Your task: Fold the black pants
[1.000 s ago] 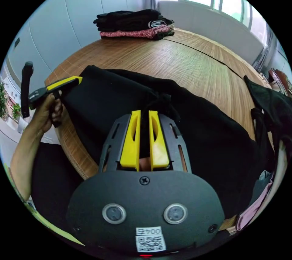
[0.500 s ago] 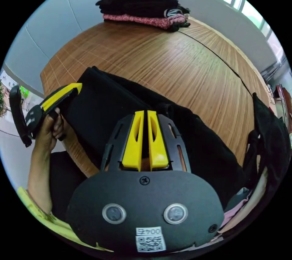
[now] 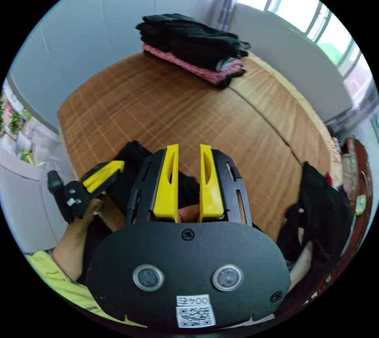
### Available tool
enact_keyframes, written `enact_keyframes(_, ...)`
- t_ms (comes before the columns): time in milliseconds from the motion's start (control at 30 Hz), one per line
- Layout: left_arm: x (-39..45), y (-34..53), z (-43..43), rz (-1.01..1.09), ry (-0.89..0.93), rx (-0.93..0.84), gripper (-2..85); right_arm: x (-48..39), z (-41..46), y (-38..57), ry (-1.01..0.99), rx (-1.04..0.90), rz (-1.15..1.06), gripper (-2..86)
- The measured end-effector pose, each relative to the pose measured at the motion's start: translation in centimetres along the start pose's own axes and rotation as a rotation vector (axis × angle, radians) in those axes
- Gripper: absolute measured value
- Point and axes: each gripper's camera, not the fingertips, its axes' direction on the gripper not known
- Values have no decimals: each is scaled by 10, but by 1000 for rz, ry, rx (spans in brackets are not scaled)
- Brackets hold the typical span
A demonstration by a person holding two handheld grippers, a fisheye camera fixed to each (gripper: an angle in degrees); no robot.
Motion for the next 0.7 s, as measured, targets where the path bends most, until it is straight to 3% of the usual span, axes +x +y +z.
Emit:
enact_keyframes(100, -5, -1, 1, -8, 25, -9, 1, 23, -17, 29, 300, -79, 55, 86)
enact_keyframes(167, -7, -1, 2, -13, 31, -12, 1, 36, -15, 60, 379, -144, 78, 81)
enact_keyframes(200, -7, -2, 2, -11, 25, -13, 1, 43, -14, 82, 349, -148, 111, 71)
enact_keyframes(333, 1, -2, 2, 13, -28, -14, 1, 56, -8, 142, -93, -3, 278, 45)
enact_keyframes(400, 4, -1, 2, 22, -48, -10, 2, 52, 6, 154, -151, 30, 293, 41)
enact_keyframes(500, 3, 1, 1, 23, -43, -4, 2, 60, 55, 174, -16, -198, 315, 56)
enact_keyframes(600, 3, 2, 1, 23, -39, -2, 2, 93, 35, 208, -215, -94, 480, 65)
enact_keyframes(700, 2, 3, 2, 20, -36, -3, 2, 89, 10, 229, -150, -47, 467, 61)
